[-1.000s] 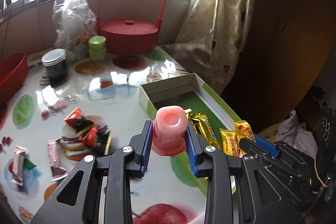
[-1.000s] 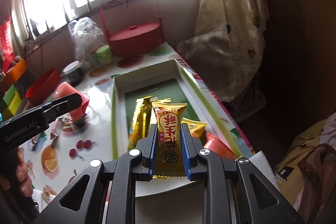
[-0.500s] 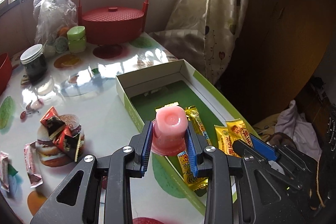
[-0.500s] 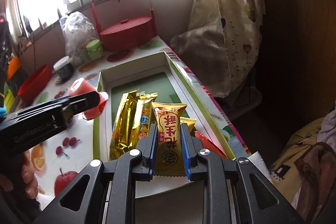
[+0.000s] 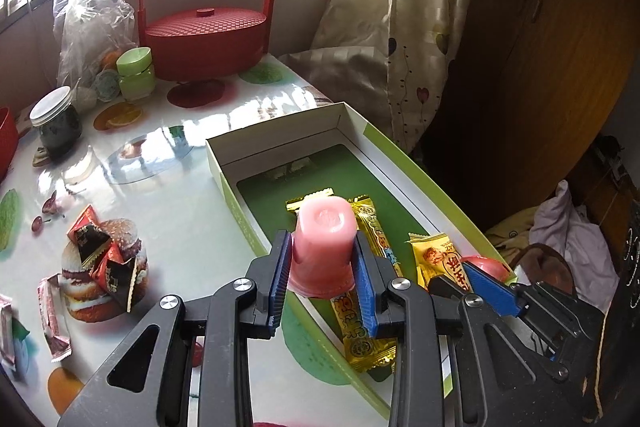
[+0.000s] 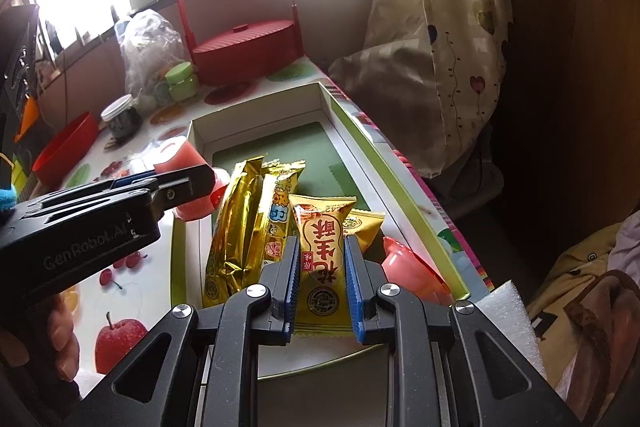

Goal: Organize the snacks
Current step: 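Lower both items into the box and open both grippers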

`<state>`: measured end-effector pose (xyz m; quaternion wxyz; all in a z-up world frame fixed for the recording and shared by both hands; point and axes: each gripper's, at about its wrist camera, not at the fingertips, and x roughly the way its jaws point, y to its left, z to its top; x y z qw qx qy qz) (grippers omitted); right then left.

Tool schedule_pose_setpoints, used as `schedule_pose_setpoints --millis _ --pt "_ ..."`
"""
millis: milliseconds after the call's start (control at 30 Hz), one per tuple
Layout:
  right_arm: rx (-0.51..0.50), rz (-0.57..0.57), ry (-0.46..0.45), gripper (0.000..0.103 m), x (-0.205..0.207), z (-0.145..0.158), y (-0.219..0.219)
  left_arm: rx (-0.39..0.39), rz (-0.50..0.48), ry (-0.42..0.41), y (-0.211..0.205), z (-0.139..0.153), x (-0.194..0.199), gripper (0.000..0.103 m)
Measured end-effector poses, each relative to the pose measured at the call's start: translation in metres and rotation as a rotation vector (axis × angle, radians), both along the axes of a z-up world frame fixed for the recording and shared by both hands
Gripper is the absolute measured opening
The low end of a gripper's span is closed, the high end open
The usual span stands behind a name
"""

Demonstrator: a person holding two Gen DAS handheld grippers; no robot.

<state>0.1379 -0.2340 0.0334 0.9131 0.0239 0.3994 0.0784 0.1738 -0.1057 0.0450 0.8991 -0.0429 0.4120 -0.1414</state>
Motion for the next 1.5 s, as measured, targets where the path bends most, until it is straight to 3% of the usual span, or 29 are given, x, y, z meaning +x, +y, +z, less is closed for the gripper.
schedule_pose_setpoints --millis 467,800,933,1500 --pt "-0.004 0.003 -0.004 0.021 0.002 -0.002 0.000 0.011 0.004 -0.005 -0.003 0.002 0.000 0.031" --pt "0.004 -0.002 0.002 0.030 0.001 -0.003 0.001 0.015 0.006 -0.004 -0.003 0.002 0.000 0.032" --pt "0.007 -0.001 -0.002 0.037 0.000 -0.003 0.002 0.013 0.009 -0.003 -0.002 0.002 -0.001 0.040" --pt "0.022 -0.007 -0.008 0.050 -0.004 -0.002 0.003 -0.002 0.007 -0.022 -0.002 0.011 -0.008 0.047"
